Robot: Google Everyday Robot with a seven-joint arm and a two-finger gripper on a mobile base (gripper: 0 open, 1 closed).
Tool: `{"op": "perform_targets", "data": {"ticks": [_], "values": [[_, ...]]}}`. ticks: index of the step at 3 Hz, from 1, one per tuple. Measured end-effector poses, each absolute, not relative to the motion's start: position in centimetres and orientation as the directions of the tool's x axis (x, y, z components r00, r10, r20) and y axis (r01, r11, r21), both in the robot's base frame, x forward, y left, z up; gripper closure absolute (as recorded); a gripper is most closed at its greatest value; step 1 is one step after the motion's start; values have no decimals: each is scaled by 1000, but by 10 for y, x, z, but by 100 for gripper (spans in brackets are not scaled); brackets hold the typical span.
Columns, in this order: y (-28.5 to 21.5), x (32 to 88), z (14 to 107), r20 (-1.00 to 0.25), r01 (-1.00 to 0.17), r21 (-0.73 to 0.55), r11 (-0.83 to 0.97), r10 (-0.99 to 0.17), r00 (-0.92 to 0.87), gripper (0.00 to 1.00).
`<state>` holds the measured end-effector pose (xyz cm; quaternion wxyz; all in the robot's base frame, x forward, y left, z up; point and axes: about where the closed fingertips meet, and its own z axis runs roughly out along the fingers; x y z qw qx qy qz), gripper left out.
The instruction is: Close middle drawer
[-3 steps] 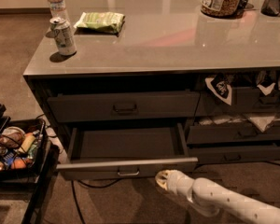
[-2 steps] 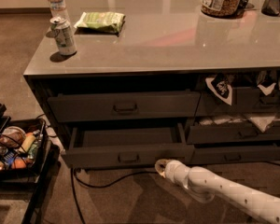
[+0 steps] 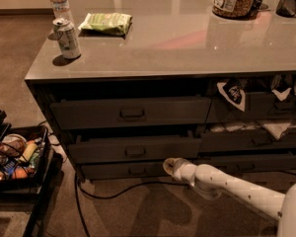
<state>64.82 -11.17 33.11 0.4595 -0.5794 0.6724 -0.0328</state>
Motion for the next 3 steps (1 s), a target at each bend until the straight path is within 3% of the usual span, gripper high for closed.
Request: {"op": "perform_targets", "data": {"ticks": [3], "values": [[-113,694,350,-527,-713,-630,306,-844,103,100]]}}
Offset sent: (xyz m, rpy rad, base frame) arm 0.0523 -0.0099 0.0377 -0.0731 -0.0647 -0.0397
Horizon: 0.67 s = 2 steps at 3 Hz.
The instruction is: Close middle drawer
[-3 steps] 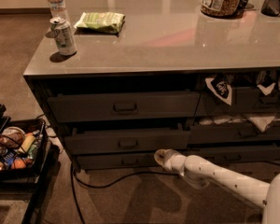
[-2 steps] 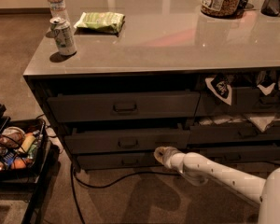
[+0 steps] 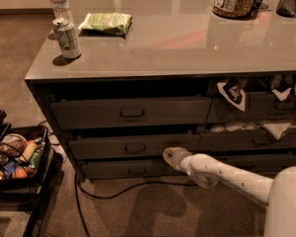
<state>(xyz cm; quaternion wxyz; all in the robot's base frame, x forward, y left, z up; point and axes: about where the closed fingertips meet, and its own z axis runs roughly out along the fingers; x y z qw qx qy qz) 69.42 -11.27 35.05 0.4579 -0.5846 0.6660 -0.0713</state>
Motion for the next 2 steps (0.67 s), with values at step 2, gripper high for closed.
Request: {"op": "perform_targets", "data": {"ticks": [2], "values": [[-110,714,349,-514,-710,-636,301,-852,99,100]]}}
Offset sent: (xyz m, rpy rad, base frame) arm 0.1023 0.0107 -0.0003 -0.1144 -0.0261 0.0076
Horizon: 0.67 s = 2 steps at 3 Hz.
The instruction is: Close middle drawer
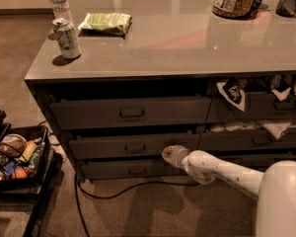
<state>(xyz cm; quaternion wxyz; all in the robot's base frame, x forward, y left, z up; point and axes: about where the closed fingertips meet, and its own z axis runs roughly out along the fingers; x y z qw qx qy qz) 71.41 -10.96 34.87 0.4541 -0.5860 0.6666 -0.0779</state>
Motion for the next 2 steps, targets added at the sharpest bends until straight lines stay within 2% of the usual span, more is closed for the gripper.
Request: {"op": "perform_targets", "data": {"ticks": [2], "values": [[-103,617,378,-554,-746,-614,257,-814,176,100]]}}
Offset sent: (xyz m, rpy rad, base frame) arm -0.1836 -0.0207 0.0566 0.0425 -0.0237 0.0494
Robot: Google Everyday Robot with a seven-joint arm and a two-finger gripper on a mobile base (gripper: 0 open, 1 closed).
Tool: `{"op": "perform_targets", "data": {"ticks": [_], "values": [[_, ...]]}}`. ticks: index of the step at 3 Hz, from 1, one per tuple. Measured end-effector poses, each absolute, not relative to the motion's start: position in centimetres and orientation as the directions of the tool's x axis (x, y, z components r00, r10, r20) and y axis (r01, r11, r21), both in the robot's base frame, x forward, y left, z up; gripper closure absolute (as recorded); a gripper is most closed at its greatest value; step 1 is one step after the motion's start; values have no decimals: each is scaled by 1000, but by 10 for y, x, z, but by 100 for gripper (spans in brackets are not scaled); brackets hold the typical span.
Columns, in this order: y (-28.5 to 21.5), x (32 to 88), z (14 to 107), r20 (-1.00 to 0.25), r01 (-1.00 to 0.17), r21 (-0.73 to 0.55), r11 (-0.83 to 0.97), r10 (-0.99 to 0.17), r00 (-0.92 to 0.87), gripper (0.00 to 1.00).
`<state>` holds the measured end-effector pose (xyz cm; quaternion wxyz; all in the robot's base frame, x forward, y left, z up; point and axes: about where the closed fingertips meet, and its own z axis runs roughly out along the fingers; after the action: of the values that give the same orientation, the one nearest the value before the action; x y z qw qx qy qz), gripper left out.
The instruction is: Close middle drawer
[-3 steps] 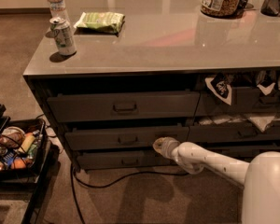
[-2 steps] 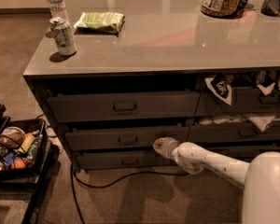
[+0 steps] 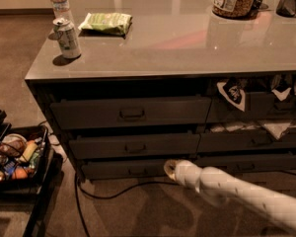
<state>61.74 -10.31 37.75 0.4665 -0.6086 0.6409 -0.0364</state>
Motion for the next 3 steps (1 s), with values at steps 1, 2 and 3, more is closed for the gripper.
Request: {"op": "perform_targets", "data": {"ticks": [1,2,3], "values": [[-127,569,412,-513,-675,-678,292,-845,150,100],[-137,515,436,-475,-586,-742,325,-872,118,100],[-112,461,446,-442,-532,-785,318,-889,122,100]]}}
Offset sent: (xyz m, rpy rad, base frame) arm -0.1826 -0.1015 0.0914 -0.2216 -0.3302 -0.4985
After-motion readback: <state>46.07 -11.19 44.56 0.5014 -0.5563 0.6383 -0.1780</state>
